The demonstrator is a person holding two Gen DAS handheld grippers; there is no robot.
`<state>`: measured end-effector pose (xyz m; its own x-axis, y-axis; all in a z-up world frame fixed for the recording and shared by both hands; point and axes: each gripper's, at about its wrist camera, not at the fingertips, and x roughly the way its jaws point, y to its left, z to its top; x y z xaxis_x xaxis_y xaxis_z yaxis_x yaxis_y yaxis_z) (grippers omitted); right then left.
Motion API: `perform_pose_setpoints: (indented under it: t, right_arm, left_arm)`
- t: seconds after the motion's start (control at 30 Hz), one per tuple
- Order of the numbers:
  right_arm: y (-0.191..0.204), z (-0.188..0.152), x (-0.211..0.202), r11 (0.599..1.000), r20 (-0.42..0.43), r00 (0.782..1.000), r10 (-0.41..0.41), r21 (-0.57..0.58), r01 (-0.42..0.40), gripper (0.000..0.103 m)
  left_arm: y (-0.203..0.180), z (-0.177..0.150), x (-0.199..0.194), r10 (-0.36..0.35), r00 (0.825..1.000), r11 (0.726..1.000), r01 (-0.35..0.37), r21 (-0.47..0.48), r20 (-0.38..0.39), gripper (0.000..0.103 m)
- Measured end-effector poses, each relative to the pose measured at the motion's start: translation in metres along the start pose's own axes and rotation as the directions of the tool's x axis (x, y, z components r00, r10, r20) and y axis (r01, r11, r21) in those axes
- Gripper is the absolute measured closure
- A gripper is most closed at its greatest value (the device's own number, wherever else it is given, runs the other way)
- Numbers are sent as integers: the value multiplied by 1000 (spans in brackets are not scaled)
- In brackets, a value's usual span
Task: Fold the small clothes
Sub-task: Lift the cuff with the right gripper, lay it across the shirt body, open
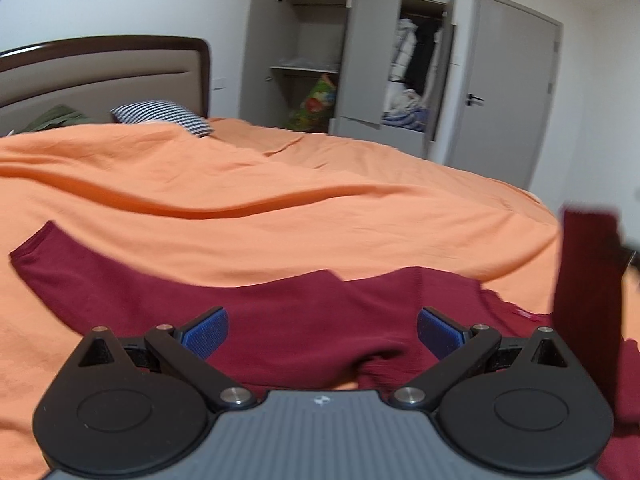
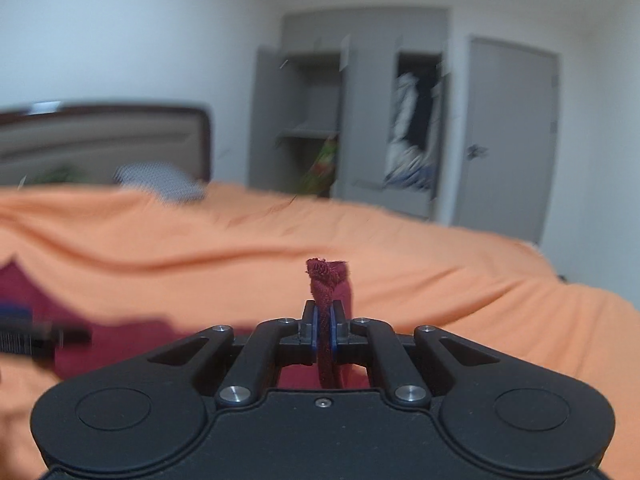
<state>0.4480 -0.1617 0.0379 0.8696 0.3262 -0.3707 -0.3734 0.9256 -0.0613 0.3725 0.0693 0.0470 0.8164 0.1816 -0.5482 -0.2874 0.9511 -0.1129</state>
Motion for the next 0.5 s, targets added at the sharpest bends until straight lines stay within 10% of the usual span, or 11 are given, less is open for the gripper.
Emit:
perform_pose_setpoints:
  t: [0.27, 0.5]
  right_arm:
    - [69, -51, 28, 991, -137, 990, 43, -121, -60, 84]
    - [47, -54, -7, 993, -137, 987, 81, -79, -93, 14]
  left_arm:
    - [21, -6, 9, 41, 999, 999, -42, -31, -21, 0]
    - [10, -11, 14, 17, 999, 1000, -18, -20, -30, 0]
